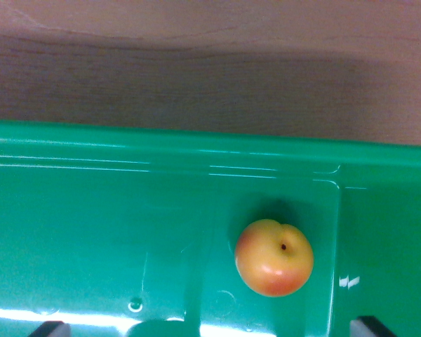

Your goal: Pick fruit

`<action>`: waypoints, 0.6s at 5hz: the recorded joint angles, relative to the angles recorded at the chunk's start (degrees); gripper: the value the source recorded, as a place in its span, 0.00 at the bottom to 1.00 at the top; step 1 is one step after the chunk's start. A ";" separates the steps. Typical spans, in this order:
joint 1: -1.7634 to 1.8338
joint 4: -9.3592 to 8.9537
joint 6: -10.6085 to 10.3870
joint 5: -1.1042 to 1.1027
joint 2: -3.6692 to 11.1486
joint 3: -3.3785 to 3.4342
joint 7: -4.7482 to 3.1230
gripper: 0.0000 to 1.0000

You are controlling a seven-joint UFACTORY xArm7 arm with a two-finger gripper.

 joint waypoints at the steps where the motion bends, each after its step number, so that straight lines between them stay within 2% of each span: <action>1: -0.34 -1.61 -2.64 -0.11 1.07 -0.36 -0.01 0.00; 2: -0.34 -1.61 -2.64 -0.11 1.07 -0.36 -0.01 0.00; 3: -0.69 -3.27 -5.37 -0.23 2.17 -0.72 -0.02 0.00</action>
